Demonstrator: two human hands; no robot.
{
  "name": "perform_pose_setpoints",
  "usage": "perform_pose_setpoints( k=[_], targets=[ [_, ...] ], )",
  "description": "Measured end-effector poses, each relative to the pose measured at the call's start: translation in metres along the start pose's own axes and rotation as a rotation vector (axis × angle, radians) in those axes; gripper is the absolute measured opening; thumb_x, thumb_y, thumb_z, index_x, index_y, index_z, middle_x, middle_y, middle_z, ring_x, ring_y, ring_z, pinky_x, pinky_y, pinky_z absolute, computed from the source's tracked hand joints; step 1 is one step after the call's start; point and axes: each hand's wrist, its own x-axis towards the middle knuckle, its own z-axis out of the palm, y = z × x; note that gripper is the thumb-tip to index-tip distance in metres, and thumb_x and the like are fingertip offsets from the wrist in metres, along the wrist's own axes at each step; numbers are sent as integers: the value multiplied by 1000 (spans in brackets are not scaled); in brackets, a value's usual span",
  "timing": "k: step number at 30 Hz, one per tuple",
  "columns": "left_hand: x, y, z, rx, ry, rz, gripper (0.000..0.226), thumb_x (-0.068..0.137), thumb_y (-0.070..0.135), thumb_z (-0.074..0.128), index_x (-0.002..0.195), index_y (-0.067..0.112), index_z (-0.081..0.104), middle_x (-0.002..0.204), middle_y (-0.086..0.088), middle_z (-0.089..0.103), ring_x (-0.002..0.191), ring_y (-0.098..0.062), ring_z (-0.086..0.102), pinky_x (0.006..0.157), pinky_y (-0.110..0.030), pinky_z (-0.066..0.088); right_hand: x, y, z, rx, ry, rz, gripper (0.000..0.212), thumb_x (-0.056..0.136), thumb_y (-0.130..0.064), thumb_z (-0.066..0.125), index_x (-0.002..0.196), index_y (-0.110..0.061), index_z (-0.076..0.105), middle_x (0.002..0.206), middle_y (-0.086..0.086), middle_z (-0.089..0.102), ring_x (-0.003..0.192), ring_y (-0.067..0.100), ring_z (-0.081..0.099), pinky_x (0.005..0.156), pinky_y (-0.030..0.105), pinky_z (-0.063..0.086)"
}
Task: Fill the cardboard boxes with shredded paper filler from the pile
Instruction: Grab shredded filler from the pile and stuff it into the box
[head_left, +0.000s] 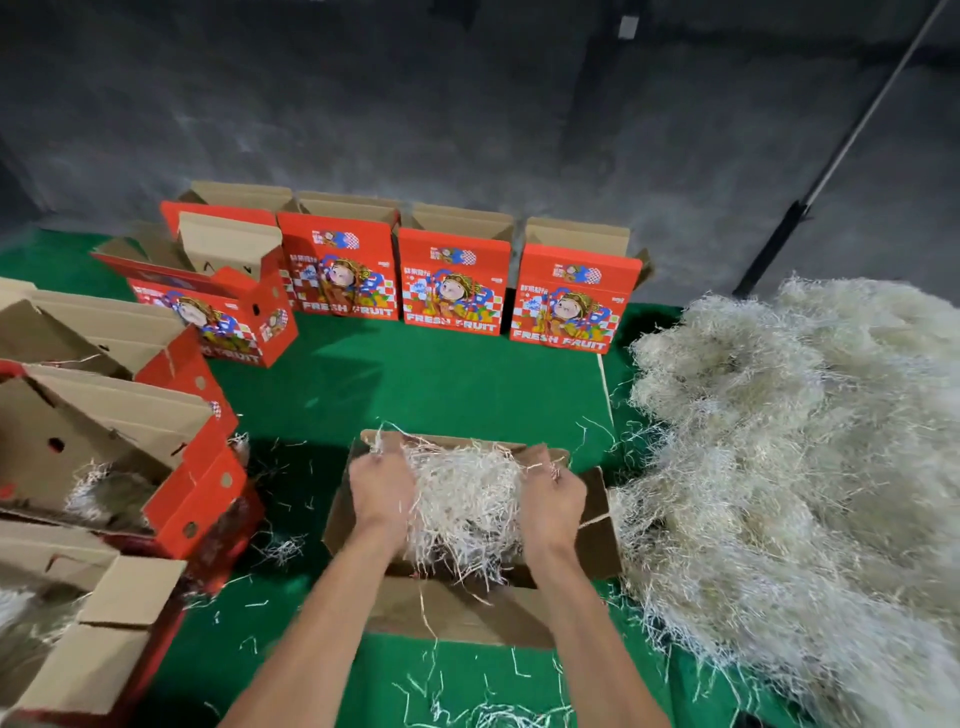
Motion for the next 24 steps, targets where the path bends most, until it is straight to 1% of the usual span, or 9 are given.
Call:
perform_pose_setpoints(
  k=[2, 4, 7, 10, 14, 16, 20, 22, 24],
  targets=[
    [-22, -6, 13, 179, -169, 84, 41, 103, 30, 52, 69, 8, 57, 51, 5, 46, 39, -5, 42, 39, -21, 35, -9, 5, 12, -58, -37, -31, 37, 101, -27, 55, 67, -12, 54, 43, -11, 47, 43, 6, 35, 40, 21, 31],
    [-23, -9, 9, 168, -133, 80, 41, 103, 28, 52, 64, 15, 50, 45, 9, 42, 35, -4, 36, 39, -22, 31, -10, 6, 11, -58, -37, -55, 39, 101, -24, 55, 64, -13, 53, 41, -11, 45, 41, 4, 34, 40, 22, 32],
    [6, -5, -5, 79, 24, 8, 38, 102, 35, 49, 68, 18, 45, 60, 3, 45, 50, -12, 40, 48, -26, 33, 9, 8, -12, 0, 49, -14, 38, 103, -21, 49, 69, -7, 56, 40, -10, 44, 36, 4, 29, 34, 18, 26],
    [-28, -13, 23, 137, -140, 110, 45, 99, 40, 55, 61, 17, 50, 49, 7, 46, 43, -12, 37, 42, -26, 30, -11, 15, 14, -110, -64, -67, 36, 98, -6, 54, 63, -11, 55, 43, -13, 54, 35, 2, 37, 34, 16, 29],
    [-1, -7, -4, 84, -21, -98, 37, 99, 41, 52, 71, 18, 44, 51, 7, 43, 41, -9, 36, 48, -27, 32, 8, 16, -17, -67, 72, 14, 36, 102, -27, 51, 70, -11, 56, 45, -7, 43, 42, 10, 32, 40, 23, 29],
    [9, -7, -13, 110, 38, -83, 36, 100, 38, 51, 74, 14, 49, 57, 1, 46, 41, -7, 40, 43, -25, 33, 13, 14, -27, -71, 85, 16, 34, 102, -30, 50, 74, -12, 58, 47, -6, 45, 40, 8, 31, 38, 21, 24],
    [-29, -32, 22, 31, -161, 26, 36, 99, 29, 58, 71, 6, 62, 56, -7, 53, 43, -12, 42, 37, -23, 32, -21, 16, 27, -128, -70, -164, 49, 102, -30, 51, 55, -22, 47, 41, -9, 44, 35, 2, 27, 37, 19, 23],
    [-15, -22, 3, 34, -70, -26, 40, 99, 34, 58, 66, 10, 56, 48, 3, 45, 38, -10, 37, 37, -25, 30, -7, 14, 17, -149, -71, -102, 41, 102, -26, 50, 62, -21, 56, 45, -3, 52, 37, 6, 27, 36, 23, 22],
    [7, -10, -19, 18, 59, -11, 38, 100, 35, 55, 69, 14, 51, 55, 3, 48, 46, -11, 44, 46, -27, 37, 18, 11, -12, -75, 38, -64, 38, 101, -29, 51, 66, -16, 58, 45, -4, 51, 37, 7, 28, 36, 23, 22]
  ],
)
